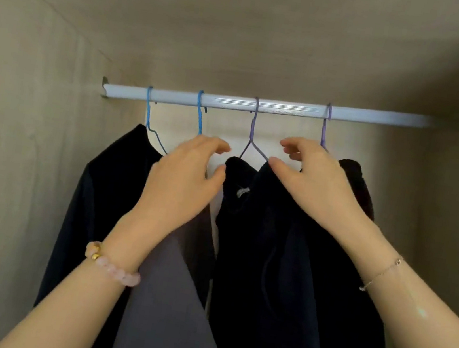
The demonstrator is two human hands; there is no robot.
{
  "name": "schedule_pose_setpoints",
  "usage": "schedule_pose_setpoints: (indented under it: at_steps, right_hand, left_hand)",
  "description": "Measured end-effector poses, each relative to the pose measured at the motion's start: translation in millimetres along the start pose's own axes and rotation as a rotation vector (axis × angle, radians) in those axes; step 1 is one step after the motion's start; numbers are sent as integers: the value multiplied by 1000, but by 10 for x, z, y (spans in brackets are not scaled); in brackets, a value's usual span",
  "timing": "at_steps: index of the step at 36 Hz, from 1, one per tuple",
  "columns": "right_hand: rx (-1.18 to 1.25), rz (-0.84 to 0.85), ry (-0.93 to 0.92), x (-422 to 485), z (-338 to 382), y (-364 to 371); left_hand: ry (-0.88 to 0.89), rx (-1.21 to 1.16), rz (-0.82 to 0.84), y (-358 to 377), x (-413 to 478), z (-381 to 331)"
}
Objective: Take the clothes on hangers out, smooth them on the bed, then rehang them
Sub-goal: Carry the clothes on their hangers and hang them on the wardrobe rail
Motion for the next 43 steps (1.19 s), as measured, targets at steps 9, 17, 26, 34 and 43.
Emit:
schedule_pose_setpoints:
  at_steps: [9, 17, 26, 34, 43]
  right_hand:
    - [100, 218, 367, 202, -349, 433]
    - [460, 313, 559, 320, -297, 557]
    - [566, 140, 568, 396, -192, 366]
    - [472, 86, 449, 238, -134, 71]
    - [655, 184, 471, -724, -133, -142]
  left_hand:
    - [-230, -98, 202, 55, 26, 625]
    - [-279, -251, 178, 85, -104, 843]
    - [-280, -367, 169, 136, -171, 889]
    - [-283, -390, 171, 165, -200, 862]
    - [-260, -392, 71, 124, -287, 857]
Point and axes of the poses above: each hand's wrist, its own x-axis towards the middle knuckle, its own y-axis out of the palm, z = x × y, the point moved 7 cm from there along x, towards the middle knuckle, and after that the axes turned 5 degrees about -y, right-handed, at the moved point
